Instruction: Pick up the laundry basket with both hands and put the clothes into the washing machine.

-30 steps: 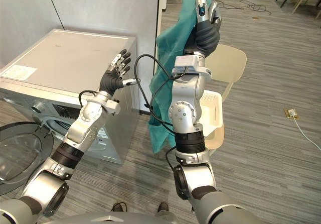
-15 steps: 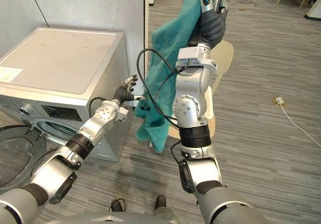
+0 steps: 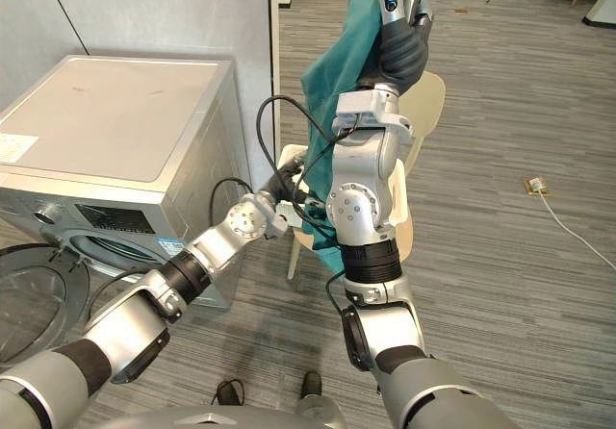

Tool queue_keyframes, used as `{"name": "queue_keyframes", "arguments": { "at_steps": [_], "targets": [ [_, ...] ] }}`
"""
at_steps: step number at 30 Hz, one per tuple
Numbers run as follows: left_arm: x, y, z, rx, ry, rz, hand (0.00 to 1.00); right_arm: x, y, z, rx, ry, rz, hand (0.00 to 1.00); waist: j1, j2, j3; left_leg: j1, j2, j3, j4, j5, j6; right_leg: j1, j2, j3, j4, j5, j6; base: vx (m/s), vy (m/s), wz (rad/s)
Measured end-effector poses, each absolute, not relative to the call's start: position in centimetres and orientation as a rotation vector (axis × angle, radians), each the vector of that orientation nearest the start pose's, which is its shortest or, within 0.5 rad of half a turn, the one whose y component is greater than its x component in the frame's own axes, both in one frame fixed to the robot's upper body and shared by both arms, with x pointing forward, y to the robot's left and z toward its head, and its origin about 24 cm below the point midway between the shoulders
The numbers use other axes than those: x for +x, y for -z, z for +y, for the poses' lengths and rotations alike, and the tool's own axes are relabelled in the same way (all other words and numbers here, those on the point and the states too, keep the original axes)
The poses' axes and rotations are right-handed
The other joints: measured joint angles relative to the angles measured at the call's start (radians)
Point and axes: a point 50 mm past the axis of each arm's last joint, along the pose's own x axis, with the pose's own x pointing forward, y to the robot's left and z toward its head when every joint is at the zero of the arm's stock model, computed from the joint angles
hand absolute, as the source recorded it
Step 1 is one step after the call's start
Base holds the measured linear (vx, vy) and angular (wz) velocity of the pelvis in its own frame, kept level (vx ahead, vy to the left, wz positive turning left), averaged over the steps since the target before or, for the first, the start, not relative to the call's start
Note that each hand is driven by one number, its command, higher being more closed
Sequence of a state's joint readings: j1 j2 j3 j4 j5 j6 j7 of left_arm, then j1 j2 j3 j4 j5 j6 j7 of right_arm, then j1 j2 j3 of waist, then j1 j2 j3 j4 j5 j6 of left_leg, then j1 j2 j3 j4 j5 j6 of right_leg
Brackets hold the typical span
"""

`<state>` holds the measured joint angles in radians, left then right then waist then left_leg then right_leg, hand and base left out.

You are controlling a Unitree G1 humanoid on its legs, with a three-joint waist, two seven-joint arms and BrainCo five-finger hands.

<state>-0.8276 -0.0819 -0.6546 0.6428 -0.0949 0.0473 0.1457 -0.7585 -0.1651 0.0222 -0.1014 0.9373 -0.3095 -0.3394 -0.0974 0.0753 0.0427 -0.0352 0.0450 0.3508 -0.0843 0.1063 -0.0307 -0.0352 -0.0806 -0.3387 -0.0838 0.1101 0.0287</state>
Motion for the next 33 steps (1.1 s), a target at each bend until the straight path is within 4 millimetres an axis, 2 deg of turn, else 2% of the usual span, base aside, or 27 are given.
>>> {"name": "queue_keyframes", "arguments": {
  "at_steps": [3, 12, 13, 17, 22, 33],
  "targets": [
    [31.3, -11.7, -6.9, 0.346, 0.676, -0.172, 0.00, 30.6, -28.6, -14.1, 0.962, -0.159, -0.816, 1.00, -0.007, 0.014, 0.000, -0.001, 0.000, 0.000, 0.000, 0.000, 0.000, -0.001, 0.000, -0.002, 0.002, 0.000, 0.000, 0.00, 0.000, 0.00],
    [28.9, -12.4, -9.1, 0.300, 0.813, -0.224, 0.00, 30.4, -29.4, -14.0, 0.986, -0.163, -0.850, 1.00, -0.018, 0.021, -0.001, 0.000, 0.000, -0.004, 0.001, 0.000, 0.000, 0.002, -0.001, -0.008, 0.002, -0.001, 0.001, 0.00, 0.000, 0.01],
    [28.6, -12.4, -9.4, 0.277, 0.836, -0.214, 1.00, 30.4, -29.4, -14.1, 0.992, -0.156, -0.854, 1.00, -0.018, 0.021, -0.001, 0.000, 0.000, -0.008, 0.001, 0.000, 0.000, 0.003, -0.001, -0.013, 0.002, -0.001, 0.002, 0.00, 0.000, 0.07],
    [28.3, -12.8, -9.5, 0.227, 0.852, -0.209, 1.00, 30.4, -29.3, -13.6, 1.030, -0.157, -0.848, 1.00, -0.026, 0.021, 0.000, 0.001, -0.002, -0.022, 0.005, 0.007, 0.002, 0.012, -0.002, -0.030, 0.002, -0.005, 0.007, 0.01, 0.005, 0.11],
    [28.0, -13.4, -9.7, 0.157, 0.870, -0.201, 1.00, 30.4, -29.0, -13.2, 1.072, -0.143, -0.826, 1.00, -0.020, 0.018, 0.002, 0.002, -0.003, -0.030, 0.005, 0.011, 0.003, 0.017, -0.003, -0.042, -0.004, -0.014, 0.019, 0.00, 0.012, 0.07],
    [27.4, -13.6, -9.9, 0.074, 0.880, -0.177, 1.00, 29.2, -29.9, -13.3, 1.075, -0.152, -0.894, 1.00, -0.021, -0.019, 0.025, 0.001, -0.003, -0.050, 0.005, 0.017, 0.002, 0.027, -0.004, -0.062, -0.004, -0.017, 0.021, 0.01, 0.008, 0.05]
  ]
}}
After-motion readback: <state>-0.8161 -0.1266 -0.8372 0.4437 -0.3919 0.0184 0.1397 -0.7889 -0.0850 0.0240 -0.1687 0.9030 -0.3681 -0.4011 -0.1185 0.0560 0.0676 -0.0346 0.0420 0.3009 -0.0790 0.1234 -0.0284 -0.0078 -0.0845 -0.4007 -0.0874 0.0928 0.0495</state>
